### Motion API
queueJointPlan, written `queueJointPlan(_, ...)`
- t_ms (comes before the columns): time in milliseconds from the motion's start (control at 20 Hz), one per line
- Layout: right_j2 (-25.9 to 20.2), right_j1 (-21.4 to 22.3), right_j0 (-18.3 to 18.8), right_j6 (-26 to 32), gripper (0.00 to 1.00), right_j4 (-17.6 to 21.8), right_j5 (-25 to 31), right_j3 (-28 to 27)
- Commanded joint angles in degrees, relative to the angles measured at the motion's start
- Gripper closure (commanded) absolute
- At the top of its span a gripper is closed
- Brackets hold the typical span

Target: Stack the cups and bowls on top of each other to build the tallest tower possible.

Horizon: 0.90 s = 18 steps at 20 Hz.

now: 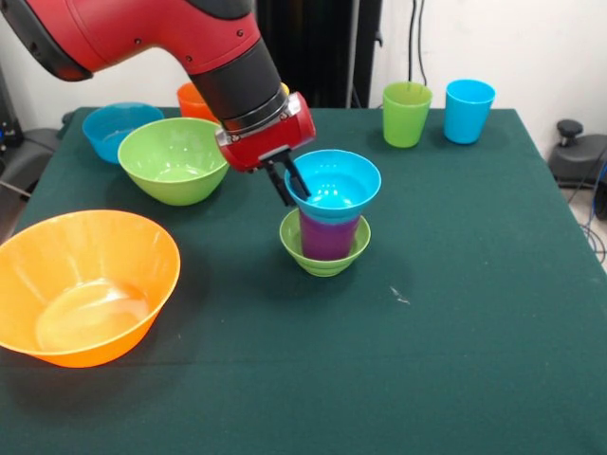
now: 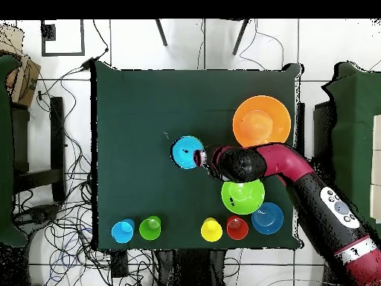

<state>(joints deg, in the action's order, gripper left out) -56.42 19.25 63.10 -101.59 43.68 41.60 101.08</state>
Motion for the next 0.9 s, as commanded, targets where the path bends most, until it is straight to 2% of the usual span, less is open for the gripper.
queueJointPlan(50, 3.6, -4.4, -3.2, 13.2, 1.00, 2.4, 1.8, -1.0)
queueJointPlan(450, 3.3, -3.8, -2.8, 13.8, 1.00, 2.8, 1.4, -1.4)
queueJointPlan(900, 3.0, 1.7, -2.3, 12.8, 1.00, 3.6, 1.8, -2.2)
